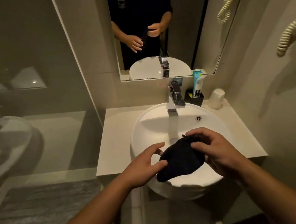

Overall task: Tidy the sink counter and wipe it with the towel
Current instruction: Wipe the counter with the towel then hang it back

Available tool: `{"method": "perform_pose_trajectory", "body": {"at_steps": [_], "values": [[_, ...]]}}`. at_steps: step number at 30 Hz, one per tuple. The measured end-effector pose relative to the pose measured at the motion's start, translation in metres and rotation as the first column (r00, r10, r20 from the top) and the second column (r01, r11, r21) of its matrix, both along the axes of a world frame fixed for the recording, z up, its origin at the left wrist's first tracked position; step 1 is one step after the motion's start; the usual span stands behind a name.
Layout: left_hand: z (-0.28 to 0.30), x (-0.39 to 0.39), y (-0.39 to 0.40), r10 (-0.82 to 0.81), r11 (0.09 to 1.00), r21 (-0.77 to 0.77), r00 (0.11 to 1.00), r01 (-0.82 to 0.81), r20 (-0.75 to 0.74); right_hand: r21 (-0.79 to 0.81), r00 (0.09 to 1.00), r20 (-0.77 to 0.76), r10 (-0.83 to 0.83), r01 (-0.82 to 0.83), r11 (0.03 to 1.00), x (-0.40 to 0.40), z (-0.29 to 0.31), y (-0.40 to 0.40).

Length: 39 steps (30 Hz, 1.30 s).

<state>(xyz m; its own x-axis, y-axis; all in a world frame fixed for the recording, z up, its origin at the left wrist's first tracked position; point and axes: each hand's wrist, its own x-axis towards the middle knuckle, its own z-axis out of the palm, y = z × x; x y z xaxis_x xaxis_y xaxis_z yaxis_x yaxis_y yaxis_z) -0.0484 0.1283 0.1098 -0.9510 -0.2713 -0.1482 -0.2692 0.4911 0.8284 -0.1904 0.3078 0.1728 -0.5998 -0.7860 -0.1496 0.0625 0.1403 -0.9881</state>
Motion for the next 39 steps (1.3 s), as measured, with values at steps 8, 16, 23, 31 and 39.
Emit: {"method": "perform_pose_trajectory", "body": {"at_steps": [8, 16, 23, 31, 39], "values": [[0.011, -0.006, 0.019, -0.065, 0.985, -0.166, 0.988, 0.041, -0.14, 0.157, 0.937, -0.348, 0.021, 0.036, 0.987, -0.012, 0.004, 0.06], [-0.003, 0.011, 0.082, -0.122, 0.868, -0.496, 0.975, 0.014, -0.185, 0.323, 0.839, -0.539, 0.083, 0.115, 0.939, -0.009, -0.051, 0.128], [-0.029, 0.045, 0.138, -0.08, 0.941, -0.335, 0.993, 0.047, -0.083, 0.326, 0.949, -0.3, 0.102, 0.001, 0.946, 0.002, -0.086, 0.177], [-0.041, 0.004, 0.125, 0.137, 0.966, -0.227, 0.99, -0.125, 0.041, 0.424, 0.946, -0.306, 0.11, 0.032, 0.905, -0.03, -0.108, 0.146], [-0.084, -0.071, 0.084, 0.185, 0.865, -0.502, 0.943, -0.022, 0.277, 0.712, 0.77, -0.535, 0.348, 0.189, 0.676, -0.081, -0.144, 0.066]]}}
